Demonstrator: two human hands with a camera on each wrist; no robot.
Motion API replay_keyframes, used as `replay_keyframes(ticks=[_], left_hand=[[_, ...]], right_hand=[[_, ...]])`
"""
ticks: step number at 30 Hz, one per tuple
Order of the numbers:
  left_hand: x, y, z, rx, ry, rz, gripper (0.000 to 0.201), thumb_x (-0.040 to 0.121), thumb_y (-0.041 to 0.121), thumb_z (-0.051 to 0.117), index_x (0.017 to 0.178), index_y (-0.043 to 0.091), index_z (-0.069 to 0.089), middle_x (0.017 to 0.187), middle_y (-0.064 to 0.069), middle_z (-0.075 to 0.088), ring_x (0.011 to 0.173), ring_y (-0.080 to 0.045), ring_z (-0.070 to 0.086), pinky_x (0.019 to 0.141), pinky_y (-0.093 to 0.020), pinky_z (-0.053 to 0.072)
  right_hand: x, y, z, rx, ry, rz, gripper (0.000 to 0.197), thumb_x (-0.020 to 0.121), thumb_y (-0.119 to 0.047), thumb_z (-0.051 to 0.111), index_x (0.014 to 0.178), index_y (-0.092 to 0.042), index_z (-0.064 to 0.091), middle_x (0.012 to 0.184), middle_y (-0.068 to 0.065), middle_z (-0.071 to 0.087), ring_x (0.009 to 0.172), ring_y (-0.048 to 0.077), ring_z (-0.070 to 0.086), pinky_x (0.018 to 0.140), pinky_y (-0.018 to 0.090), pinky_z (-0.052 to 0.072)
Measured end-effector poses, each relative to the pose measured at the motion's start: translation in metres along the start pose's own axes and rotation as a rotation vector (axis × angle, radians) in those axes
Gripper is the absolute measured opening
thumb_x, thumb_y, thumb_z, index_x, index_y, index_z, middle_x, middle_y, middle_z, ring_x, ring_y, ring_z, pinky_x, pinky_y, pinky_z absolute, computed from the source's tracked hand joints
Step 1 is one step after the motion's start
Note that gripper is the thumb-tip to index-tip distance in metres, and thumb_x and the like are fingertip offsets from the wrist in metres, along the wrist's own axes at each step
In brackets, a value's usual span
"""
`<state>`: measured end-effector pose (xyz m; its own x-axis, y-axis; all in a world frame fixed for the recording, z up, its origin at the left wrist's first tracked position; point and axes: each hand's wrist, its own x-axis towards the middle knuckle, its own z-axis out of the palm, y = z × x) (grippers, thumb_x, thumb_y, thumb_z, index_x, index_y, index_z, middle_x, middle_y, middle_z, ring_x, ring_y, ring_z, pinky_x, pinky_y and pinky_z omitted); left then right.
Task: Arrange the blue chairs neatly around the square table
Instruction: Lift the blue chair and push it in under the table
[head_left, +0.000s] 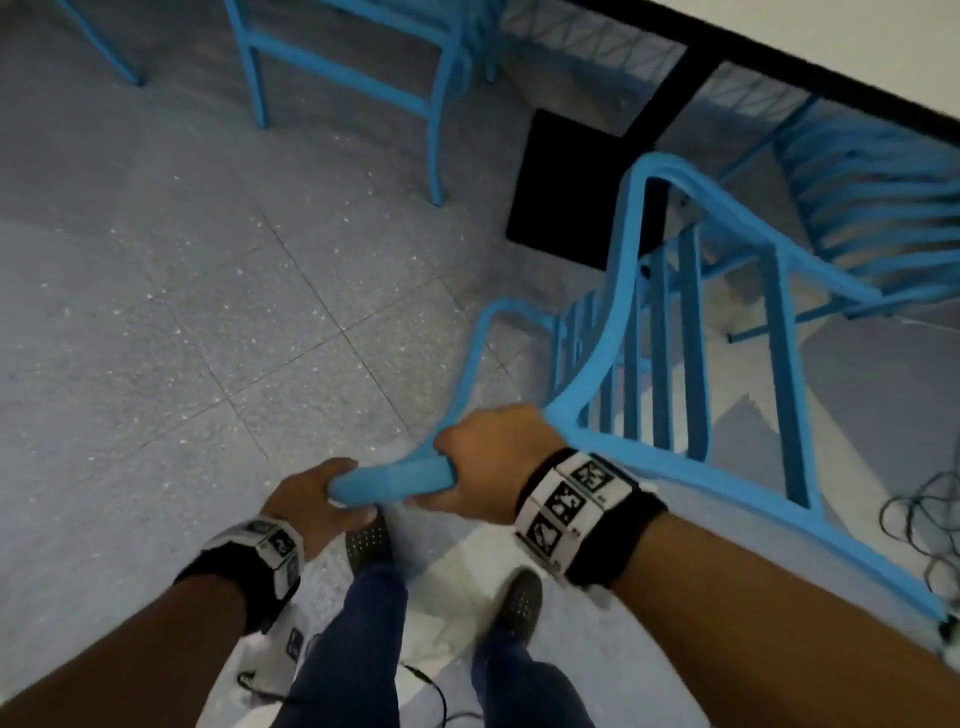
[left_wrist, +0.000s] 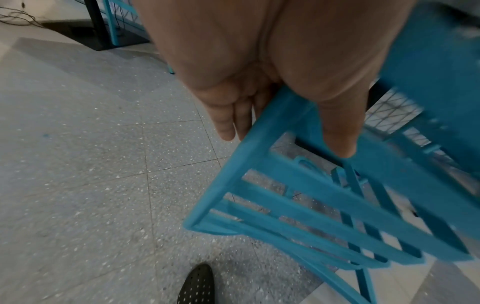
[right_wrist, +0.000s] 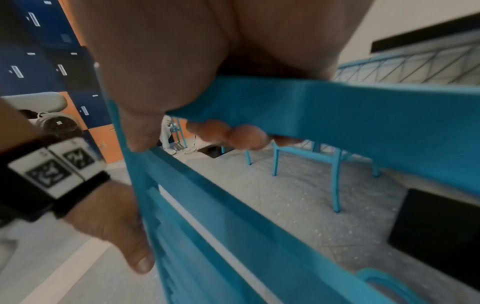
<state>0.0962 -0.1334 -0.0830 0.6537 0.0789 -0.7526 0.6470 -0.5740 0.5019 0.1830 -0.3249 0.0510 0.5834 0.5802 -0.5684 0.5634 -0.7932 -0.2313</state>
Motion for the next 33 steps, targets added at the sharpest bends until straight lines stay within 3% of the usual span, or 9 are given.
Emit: replay_keyframes(ticks=[4,9,13,17,19,22,26,30,33], left_hand=[[-0.025,0.03,0.03,0.158,0.01,0.024,0.043,0.075,0.026,0.081,0.113,0.009,0.067,0.102,-0.013,0.069,0.086,-0.021,0.059,0.075,-0.027,0.039],[-0.063,0.089,0.044,0.396,-0.014,0.112,0.033,0.077,0.043,0.075,0.098,0.018,0.07,0.083,-0.003,0.063,0.08,-0.023,0.062,0.071,-0.028,0.044],[-0.088,0.163,0.036,0.671,0.01,0.251,0.041,0.08,0.056,0.066,0.096,0.019,0.07,0.081,0.0,0.062,0.075,-0.02,0.058,0.068,-0.027,0.042],[-0.116,0.251,0.037,0.937,0.036,0.452,0.04,0.083,0.058,0.06,0.091,0.019,0.066,0.088,-0.01,0.068,0.084,-0.03,0.062,0.072,-0.034,0.048],[-0.134,0.291,0.047,1.057,0.086,0.589,0.042,0.083,0.06,0.058,0.095,0.021,0.066,0.097,-0.01,0.07,0.091,-0.033,0.065,0.074,-0.037,0.05],[-0.159,0.333,0.066,1.212,0.131,0.719,0.041,0.085,0.06,0.055,0.102,0.023,0.064,0.103,-0.008,0.069,0.097,-0.034,0.064,0.077,-0.039,0.051],[-0.195,0.363,0.078,1.393,0.165,0.8,0.038,0.088,0.056,0.054,0.105,0.024,0.064,0.102,-0.007,0.067,0.095,-0.032,0.064,0.07,-0.036,0.047],[-0.218,0.369,0.082,1.53,0.194,0.779,0.036,0.09,0.055,0.05,0.106,0.026,0.063,0.091,-0.004,0.063,0.09,-0.03,0.065,0.066,-0.035,0.042],[-0.229,0.366,0.09,1.588,0.231,0.801,0.037,0.089,0.056,0.047,0.105,0.027,0.062,0.097,-0.002,0.068,0.09,-0.028,0.066,0.07,-0.035,0.046]], right_hand=[[-0.073,0.038,-0.017,-0.002,0.185,0.034,0.047,0.079,-0.071,0.05,0.073,-0.024,0.052,0.073,-0.003,0.059,0.073,0.023,0.058,0.062,0.03,0.033],[-0.157,0.084,-0.016,0.062,0.32,0.047,0.055,0.075,-0.076,0.049,0.054,-0.028,0.031,0.055,-0.009,0.041,0.06,0.018,0.046,0.059,0.03,0.035],[-0.217,0.121,-0.009,0.154,0.545,0.106,0.054,0.067,-0.078,0.04,0.057,-0.025,0.044,0.049,-0.009,0.043,0.052,0.02,0.051,0.053,0.028,0.034],[-0.288,0.161,0.007,0.309,0.782,0.212,0.049,0.065,-0.065,0.048,0.057,-0.017,0.048,0.047,-0.004,0.043,0.046,0.025,0.048,0.046,0.035,0.04],[-0.326,0.181,0.018,0.347,0.903,0.242,0.043,0.065,-0.057,0.052,0.056,-0.015,0.048,0.047,-0.007,0.037,0.045,0.019,0.042,0.046,0.035,0.038],[-0.369,0.197,0.041,0.403,1.001,0.262,0.025,0.063,-0.047,0.052,0.057,-0.026,0.04,0.046,-0.014,0.029,0.044,0.012,0.035,0.046,0.021,0.029],[-0.39,0.208,0.067,0.485,1.081,0.275,0.017,0.063,-0.042,0.054,0.059,-0.032,0.04,0.048,-0.015,0.035,0.05,0.01,0.035,0.048,0.019,0.026],[-0.389,0.215,0.092,0.558,1.112,0.269,0.024,0.066,-0.039,0.059,0.057,-0.021,0.047,0.05,-0.008,0.044,0.046,0.012,0.042,0.047,0.023,0.03],[-0.386,0.221,0.108,0.617,1.114,0.334,0.017,0.063,-0.024,0.066,0.061,-0.011,0.057,0.05,0.0,0.055,0.055,0.017,0.053,0.048,0.029,0.039]])
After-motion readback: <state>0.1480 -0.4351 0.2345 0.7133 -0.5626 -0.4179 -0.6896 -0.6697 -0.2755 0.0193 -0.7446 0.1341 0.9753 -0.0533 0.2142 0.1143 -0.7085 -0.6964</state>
